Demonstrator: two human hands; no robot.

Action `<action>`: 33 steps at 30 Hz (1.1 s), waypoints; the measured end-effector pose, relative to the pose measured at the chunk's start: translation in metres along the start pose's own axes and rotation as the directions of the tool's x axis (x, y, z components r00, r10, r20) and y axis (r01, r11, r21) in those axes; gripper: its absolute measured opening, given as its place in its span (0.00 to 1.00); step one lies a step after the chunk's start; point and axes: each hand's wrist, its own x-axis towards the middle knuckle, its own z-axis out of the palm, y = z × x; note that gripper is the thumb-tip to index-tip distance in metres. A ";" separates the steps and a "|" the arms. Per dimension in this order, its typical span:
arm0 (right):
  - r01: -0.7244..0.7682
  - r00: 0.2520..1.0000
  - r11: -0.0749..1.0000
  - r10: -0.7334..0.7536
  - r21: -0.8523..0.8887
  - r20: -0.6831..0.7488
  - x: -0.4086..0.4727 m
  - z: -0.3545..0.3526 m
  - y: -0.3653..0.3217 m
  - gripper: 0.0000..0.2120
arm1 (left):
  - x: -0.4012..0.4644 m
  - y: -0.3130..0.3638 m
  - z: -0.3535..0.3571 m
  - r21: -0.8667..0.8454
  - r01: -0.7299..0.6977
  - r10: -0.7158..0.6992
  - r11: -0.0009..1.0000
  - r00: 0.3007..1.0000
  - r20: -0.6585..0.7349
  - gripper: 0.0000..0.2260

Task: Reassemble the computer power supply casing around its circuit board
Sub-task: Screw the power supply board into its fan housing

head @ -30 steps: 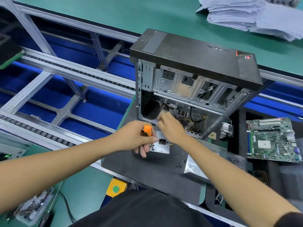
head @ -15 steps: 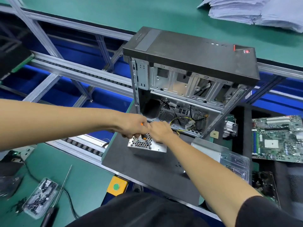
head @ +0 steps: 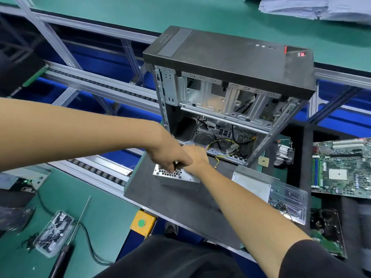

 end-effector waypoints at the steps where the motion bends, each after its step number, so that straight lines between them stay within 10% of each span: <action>1: -0.013 1.000 1.000 0.013 0.019 0.004 0.000 0.002 0.000 0.12 | 0.004 0.001 0.004 -0.162 0.050 -0.052 0.986 0.999 -0.006 0.02; 5: 0.010 0.999 1.000 -0.009 0.015 -0.031 0.000 0.003 0.002 0.08 | 0.017 0.002 0.018 -0.518 0.245 -0.322 0.820 0.945 -0.061 0.03; 12: 0.090 0.991 0.979 -0.106 -0.183 -0.082 -0.002 0.004 0.001 0.08 | 0.016 -0.025 0.011 -0.631 0.544 -0.417 0.553 0.836 0.355 0.17; 16: 0.077 0.992 0.986 -0.091 -0.149 -0.086 -0.003 0.008 0.000 0.10 | 0.020 -0.010 0.031 -0.498 0.432 -0.501 0.752 0.865 -0.005 0.20; 21: 0.033 0.997 0.998 -0.036 -0.047 -0.066 0.002 0.009 0.001 0.10 | 0.009 0.014 0.038 0.202 0.325 -0.201 0.924 0.862 -0.465 0.06; 27: -0.011 1.000 0.999 0.011 0.047 -0.020 0.004 0.006 0.003 0.14 | 0.041 0.065 0.035 0.448 0.380 -0.199 0.809 0.895 -0.399 0.15; 33: -0.080 0.996 0.994 0.078 0.077 0.034 0.001 0.003 0.001 0.07 | 0.029 0.031 0.002 -0.152 0.438 -0.453 0.886 0.887 -0.087 0.07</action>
